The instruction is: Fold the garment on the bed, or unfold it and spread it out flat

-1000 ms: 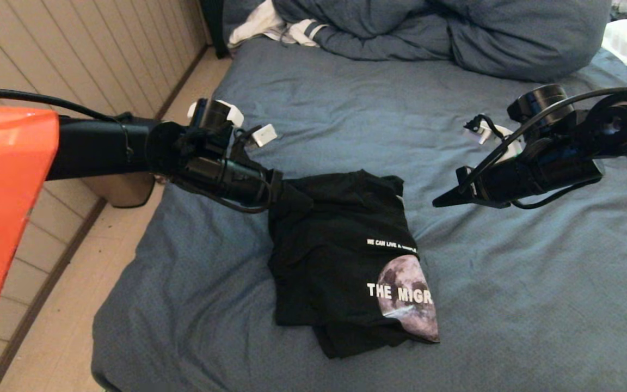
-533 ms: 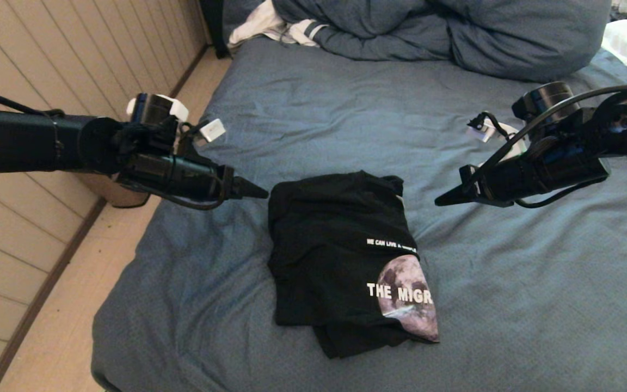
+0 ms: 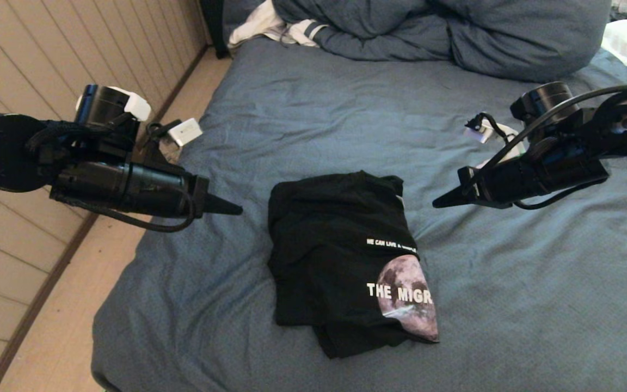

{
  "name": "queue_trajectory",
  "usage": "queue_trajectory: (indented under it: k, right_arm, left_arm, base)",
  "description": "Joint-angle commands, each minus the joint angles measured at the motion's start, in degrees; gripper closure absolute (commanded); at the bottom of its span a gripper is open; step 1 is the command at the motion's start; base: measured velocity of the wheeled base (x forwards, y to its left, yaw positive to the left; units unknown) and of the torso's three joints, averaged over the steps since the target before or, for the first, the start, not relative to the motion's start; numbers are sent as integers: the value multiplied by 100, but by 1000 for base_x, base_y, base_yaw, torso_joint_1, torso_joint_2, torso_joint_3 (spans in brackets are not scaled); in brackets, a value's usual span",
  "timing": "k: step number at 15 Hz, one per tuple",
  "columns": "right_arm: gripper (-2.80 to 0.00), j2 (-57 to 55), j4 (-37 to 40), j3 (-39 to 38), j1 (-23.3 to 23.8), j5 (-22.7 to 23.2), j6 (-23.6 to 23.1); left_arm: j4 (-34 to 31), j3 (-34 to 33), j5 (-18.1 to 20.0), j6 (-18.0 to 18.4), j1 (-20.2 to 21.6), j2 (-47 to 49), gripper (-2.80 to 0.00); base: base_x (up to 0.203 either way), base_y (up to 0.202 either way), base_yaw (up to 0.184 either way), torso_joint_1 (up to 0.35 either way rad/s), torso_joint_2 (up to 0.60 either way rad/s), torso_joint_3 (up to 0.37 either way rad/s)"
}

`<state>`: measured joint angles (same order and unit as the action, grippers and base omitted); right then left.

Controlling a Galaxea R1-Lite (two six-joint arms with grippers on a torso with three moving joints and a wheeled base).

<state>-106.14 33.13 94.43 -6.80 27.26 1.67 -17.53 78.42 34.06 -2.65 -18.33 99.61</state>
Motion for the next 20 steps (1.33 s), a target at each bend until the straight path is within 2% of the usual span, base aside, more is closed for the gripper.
queue_trajectory:
  k: [1,3,5,6,9,11,13,14,20]
  right_arm:
    - [0,24,26,-19,-92,16,6]
    - [0,19,27,-69,-256,23,27]
    - [0,-42,26,-171,-671,55,75]
    - [0,-78,26,-256,-893,59,83]
    - [0,-234,18,-437,-1386,69,104]
    - [0,-307,18,-538,-1619,62,105]
    - [0,-269,18,-602,-1650,60,105]
    - [0,-209,24,-626,-1649,52,105]
    - [0,94,18,-1468,-1656,67,87]
  left_arm:
    - [-27,-164,-14,-48,-630,-231,0]
    - [-31,-208,-94,-165,-1241,-92,0]
    - [-1,-360,-501,-246,-1846,233,0]
    - [14,-421,-692,-270,-2021,378,0]
    - [28,-553,-757,-319,-2087,543,0]
    - [398,-779,-795,-491,-2087,611,0]
    - [985,-917,-1059,-883,-2093,725,0]
    - [1058,-899,-1094,-996,-2096,723,0]
    - [1150,-734,-1086,-1109,-2314,1028,0]
  base:
    - [0,0,0,0,0,0]
    - [0,0,0,0,0,0]
    - [0,0,0,0,0,0]
    - [0,0,0,0,0,0]
    - [0,0,0,0,0,0]
    - [0,0,0,0,0,0]
    - [0,0,0,0,0,0]
    - [0,0,0,0,0,0]
    - [0,0,0,0,0,0]
